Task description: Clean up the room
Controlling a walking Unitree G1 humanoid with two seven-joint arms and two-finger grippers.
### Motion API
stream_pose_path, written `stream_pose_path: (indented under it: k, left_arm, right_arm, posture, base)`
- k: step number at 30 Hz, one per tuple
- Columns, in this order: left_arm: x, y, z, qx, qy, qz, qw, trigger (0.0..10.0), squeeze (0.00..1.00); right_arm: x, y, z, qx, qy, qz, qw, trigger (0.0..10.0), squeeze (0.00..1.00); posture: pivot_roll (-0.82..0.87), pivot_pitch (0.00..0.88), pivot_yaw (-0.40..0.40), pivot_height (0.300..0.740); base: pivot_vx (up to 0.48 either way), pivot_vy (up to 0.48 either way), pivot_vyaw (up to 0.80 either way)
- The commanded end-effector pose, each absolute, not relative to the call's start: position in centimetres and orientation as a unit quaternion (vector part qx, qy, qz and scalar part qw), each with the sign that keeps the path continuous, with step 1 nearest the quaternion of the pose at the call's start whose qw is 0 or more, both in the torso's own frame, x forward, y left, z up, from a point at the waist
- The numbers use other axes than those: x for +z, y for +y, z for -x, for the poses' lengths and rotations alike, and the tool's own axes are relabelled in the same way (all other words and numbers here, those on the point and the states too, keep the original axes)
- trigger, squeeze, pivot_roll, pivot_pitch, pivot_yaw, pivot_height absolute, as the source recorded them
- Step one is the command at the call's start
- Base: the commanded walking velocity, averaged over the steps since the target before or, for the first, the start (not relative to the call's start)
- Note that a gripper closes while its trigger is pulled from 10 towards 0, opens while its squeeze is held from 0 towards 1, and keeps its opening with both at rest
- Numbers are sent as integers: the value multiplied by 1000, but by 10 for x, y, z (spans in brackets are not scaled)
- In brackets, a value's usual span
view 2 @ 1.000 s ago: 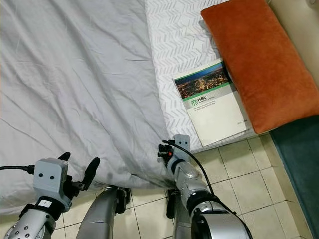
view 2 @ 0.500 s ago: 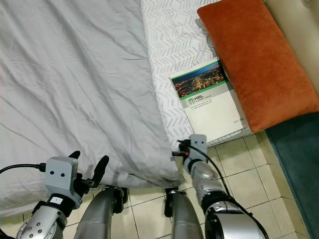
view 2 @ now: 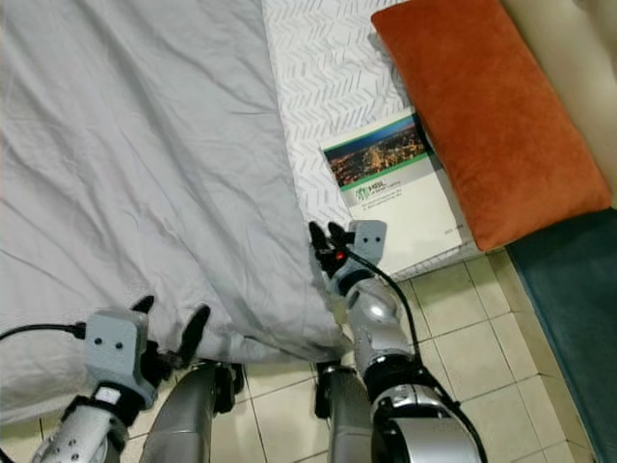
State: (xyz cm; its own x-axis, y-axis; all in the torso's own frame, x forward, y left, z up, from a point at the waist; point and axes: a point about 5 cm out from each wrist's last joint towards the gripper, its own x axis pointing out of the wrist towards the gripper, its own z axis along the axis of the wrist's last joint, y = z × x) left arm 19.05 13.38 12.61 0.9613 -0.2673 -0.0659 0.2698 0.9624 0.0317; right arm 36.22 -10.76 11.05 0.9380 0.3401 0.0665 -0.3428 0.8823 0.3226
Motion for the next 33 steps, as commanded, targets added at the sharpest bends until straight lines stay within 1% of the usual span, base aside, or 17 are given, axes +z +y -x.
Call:
stream_pose_path:
  k: [1,2,4,9,11,14,15,17,18,19,20,24,28,30,33]
  left_arm:
    - [100,129,-178,-163,88,0,983,10000,0]
    - [100,129,-178,-163,88,0,983,10000,0]
    - [79,133,-173,-164,123,19,979,10000,0]
    - [62,142,-175,-149,134,53,978,10000,0]
    - [56,144,-184,-134,128,56,981,10000,0]
    - [56,144,-188,-127,119,54,983,10000,0]
    - [56,145,-188,-126,115,51,984,10000,0]
    - [58,145,-186,-126,110,50,985,10000,0]
    - [58,145,-186,-126,110,50,985,10000,0]
    - [58,145,-184,-128,110,53,984,10000,0]
    - [59,145,-182,-130,109,55,984,10000,0]
    - [60,142,-178,-144,104,51,983,10000,0]
    - [61,141,-177,-145,101,50,983,10000,0]
    - [61,142,-177,-145,99,48,983,10000,0]
    - [61,142,-177,-146,99,45,983,10000,0]
  right_arm:
    - [77,-106,-347,174,67,-206,961,10000,1000]
    - [77,-106,-347,174,67,-206,961,10000,1000]
    - [62,-95,-340,185,107,-251,944,10000,1000]
    - [54,-86,-334,191,131,-272,934,10000,1000]
    - [52,-80,-332,188,139,-270,934,10000,1000]
    - [51,-79,-332,185,142,-267,935,10000,1000]
    - [50,-78,-332,188,145,-258,937,10000,1000]
    - [46,-77,-330,189,158,-204,947,10000,1000]
    - [46,-77,-330,189,158,-204,947,10000,1000]
    - [42,-77,-327,193,167,-172,951,10000,776]
    - [40,-77,-325,197,172,-152,953,10000,0]
    - [26,-78,-315,204,198,-113,952,10000,0]
    - [22,-79,-312,201,208,-104,952,10000,0]
    - [21,-81,-312,195,213,-98,952,0,0]
    - [20,-83,-312,190,219,-91,953,0,0]
  posture:
    - [84,689,-54,740]
    - [84,689,-54,740]
    - [93,685,-48,740]
    - [99,685,-50,740]
    - [100,682,-50,740]
    - [100,682,-50,740]
    - [100,682,-50,740]
    - [100,679,-49,740]
    - [100,679,-49,740]
    - [109,675,-42,740]
    - [109,675,-42,740]
    - [122,676,-35,740]
    - [132,678,-25,740]
    - [135,675,-21,740]
    - [136,674,-19,740]
  base:
    - [0,0,0]
    - [0,0,0]
    - [0,0,0]
    - [0,0,0]
    - [0,0,0]
    - [0,0,0]
    - [0,0,0]
    - [0,0,0]
    - [0,0,0]
    - [0,0,0]
    - [0,0,0]
    - [0,0,0]
    - [0,0,0]
    - [0,0,0]
    - [0,0,0]
